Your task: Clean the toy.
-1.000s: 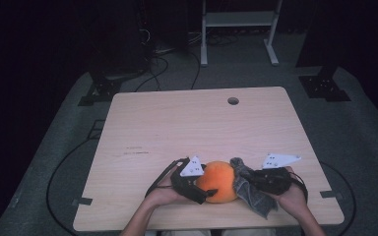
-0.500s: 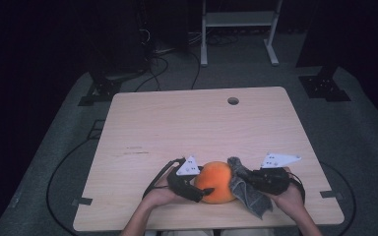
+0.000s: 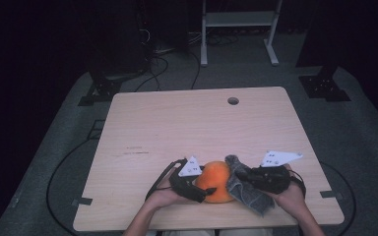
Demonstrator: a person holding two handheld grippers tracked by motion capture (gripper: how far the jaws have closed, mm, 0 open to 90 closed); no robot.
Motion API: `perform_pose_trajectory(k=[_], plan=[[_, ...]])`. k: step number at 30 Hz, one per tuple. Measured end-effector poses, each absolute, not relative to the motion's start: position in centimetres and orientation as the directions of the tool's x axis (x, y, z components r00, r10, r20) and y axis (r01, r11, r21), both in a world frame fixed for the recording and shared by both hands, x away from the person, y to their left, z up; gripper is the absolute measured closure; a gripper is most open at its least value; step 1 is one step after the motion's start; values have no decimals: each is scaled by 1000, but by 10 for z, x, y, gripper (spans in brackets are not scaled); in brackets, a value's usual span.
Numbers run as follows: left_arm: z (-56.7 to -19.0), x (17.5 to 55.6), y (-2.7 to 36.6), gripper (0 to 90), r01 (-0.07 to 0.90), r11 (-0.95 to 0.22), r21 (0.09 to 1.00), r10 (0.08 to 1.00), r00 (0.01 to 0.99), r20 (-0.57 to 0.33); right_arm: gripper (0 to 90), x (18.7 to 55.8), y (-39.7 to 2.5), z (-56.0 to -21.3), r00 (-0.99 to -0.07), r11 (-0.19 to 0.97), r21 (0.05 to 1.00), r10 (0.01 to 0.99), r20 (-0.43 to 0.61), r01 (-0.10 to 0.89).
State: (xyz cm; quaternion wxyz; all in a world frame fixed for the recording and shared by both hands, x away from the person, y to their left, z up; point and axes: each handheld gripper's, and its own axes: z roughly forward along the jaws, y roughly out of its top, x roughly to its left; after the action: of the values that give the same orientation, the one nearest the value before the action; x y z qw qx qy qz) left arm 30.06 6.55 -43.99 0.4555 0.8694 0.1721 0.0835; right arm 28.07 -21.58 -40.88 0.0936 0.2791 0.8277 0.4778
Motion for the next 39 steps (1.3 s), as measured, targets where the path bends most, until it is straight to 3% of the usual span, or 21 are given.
perform_pose_trajectory(k=[4,9,12,14,17,20,22,24,27,30,34,39], plan=[[-431,304,76,110,263,-449,854,367,926,-93,785,286,-223,-420,-808,393,824,575,126,408],[-445,310,70,88,349,-496,795,359,916,-178,784,290,-240,-429,-790,364,811,586,182,457],[-442,307,71,221,327,-466,822,370,916,-155,783,292,-240,-429,-789,374,807,590,174,457],[-437,305,72,291,283,-461,841,364,925,-112,784,291,-244,-421,-771,342,815,608,187,467],[-425,297,67,331,155,-470,869,355,934,26,785,280,-244,-389,-789,271,878,590,171,393],[-416,284,56,335,-12,-547,837,332,915,230,784,270,-220,-369,-829,340,890,555,71,304],[-417,281,54,321,-38,-559,828,300,922,244,783,270,-202,-372,-838,412,867,546,12,280],[-419,282,55,249,1,-550,835,316,926,207,784,275,-195,-384,-839,450,843,544,2,294],[-420,298,64,134,210,-430,878,403,915,-22,786,280,-201,-400,-832,428,836,552,59,343],[-429,306,64,135,314,-413,855,397,907,-140,786,279,-207,-404,-837,413,837,539,91,358],[-428,297,58,248,227,-433,872,392,919,-45,787,276,-207,-396,-838,447,827,544,53,342],[-423,278,45,288,22,-521,853,293,943,155,787,258,-188,-370,-873,480,846,486,-36,233]])
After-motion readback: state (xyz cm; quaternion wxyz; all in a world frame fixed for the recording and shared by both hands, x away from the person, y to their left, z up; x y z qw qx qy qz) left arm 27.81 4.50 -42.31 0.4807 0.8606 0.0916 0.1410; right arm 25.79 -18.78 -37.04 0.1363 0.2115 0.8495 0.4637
